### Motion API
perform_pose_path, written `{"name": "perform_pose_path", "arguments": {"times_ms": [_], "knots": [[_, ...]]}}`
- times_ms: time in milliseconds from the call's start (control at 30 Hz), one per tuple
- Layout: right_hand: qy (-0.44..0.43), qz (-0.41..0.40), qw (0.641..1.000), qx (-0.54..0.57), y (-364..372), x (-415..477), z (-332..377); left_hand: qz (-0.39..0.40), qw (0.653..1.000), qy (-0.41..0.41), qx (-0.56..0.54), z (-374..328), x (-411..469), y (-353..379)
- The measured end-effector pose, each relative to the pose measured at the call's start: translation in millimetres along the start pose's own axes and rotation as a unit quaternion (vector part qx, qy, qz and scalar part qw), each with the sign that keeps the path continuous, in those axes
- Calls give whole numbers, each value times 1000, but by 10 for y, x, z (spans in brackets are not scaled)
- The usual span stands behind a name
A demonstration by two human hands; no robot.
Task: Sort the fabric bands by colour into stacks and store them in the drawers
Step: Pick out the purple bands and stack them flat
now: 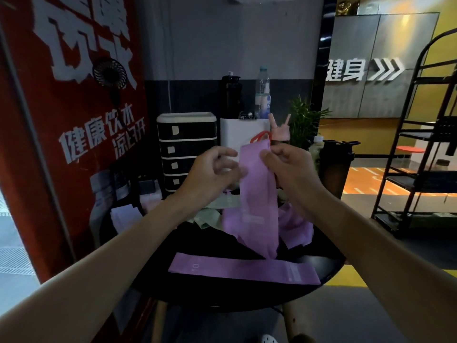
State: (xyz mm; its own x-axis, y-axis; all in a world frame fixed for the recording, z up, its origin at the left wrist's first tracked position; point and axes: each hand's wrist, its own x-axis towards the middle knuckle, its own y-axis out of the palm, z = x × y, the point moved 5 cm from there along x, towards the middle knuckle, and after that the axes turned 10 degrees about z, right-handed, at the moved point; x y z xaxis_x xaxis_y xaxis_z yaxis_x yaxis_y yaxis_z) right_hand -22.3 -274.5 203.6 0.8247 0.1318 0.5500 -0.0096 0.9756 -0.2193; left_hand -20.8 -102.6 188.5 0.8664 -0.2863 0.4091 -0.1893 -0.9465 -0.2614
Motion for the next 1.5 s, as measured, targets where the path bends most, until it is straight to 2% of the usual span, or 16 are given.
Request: {"name": "perform_pose_path", "arguments": {"times_ms": [100, 300, 433, 633, 733, 833, 967, 1133, 1200, 1300, 1400, 1500], "knots": [[4, -15, 1000, 23, -16, 32, -19, 8, 1000, -3, 26, 138, -56, 65], [20, -48, 999, 11, -115, 33, -197, -18, 1000, 19, -5, 137, -98, 27], [59, -43, 997, -12, -190, -5, -386, -51, 998, 44, 11, 53, -64, -62], [81, -49, 995, -43, -279, -48, -484, -67, 996, 36, 45, 90, -64, -157], [58, 29, 995, -70, -142, -38, -489, -60, 996, 36, 49, 51, -60, -129], [19, 102, 994, -39, 67, -105, -393, -58, 997, 27, 41, 26, -32, -73], [-52, 87, 987, -121, 201, -185, -324, -60, 998, -4, 5, 32, -22, -35], [-44, 68, 994, -71, 238, -167, -307, -71, 997, -20, -18, 60, -34, -45], [-59, 82, 991, -90, 273, -164, -283, -78, 996, -22, -28, 60, -46, -57], [-72, 41, 990, -110, 239, -128, -262, -51, 998, -13, -21, 46, -72, -44], [-49, 20, 994, -92, 175, -63, -217, 26, 999, 6, 46, 67, -132, -12], [-41, 7, 997, -71, 127, -21, -184, 35, 997, 45, 57, 52, -189, 3]]}}
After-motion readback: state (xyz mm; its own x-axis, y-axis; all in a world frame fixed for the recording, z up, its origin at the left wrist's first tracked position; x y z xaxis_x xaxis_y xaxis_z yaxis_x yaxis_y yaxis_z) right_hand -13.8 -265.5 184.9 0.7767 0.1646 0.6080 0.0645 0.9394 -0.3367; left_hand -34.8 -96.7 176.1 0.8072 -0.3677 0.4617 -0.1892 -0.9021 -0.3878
